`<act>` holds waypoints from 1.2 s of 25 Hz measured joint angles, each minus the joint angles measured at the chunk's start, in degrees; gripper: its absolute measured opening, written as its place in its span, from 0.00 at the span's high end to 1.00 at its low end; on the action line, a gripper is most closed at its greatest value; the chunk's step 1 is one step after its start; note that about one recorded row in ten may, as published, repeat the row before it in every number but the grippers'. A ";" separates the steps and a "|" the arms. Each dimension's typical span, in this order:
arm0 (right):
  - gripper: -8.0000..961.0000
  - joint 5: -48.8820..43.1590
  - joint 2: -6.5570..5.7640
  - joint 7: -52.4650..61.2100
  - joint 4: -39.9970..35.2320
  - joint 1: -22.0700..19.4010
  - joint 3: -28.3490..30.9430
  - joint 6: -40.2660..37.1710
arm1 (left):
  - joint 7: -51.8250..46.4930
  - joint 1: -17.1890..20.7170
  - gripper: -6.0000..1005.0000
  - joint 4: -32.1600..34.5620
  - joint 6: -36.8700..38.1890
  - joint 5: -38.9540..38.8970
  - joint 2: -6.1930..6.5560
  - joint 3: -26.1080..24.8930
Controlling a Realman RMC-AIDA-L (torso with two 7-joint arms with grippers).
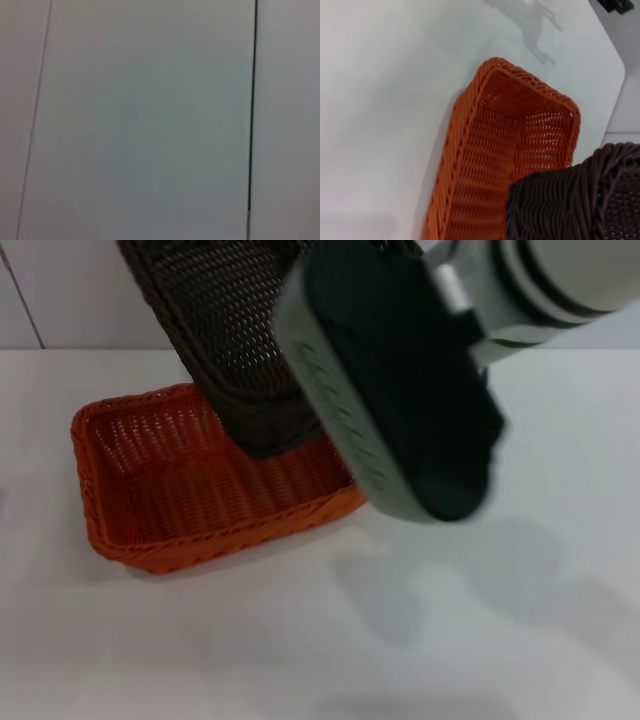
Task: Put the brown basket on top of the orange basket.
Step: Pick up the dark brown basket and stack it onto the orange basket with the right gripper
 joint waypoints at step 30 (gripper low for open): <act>0.86 3.65 -0.48 -62.68 7.61 -11.25 15.81 8.93 | 5.98 3.43 0.16 -0.17 8.47 -4.89 -0.28 4.30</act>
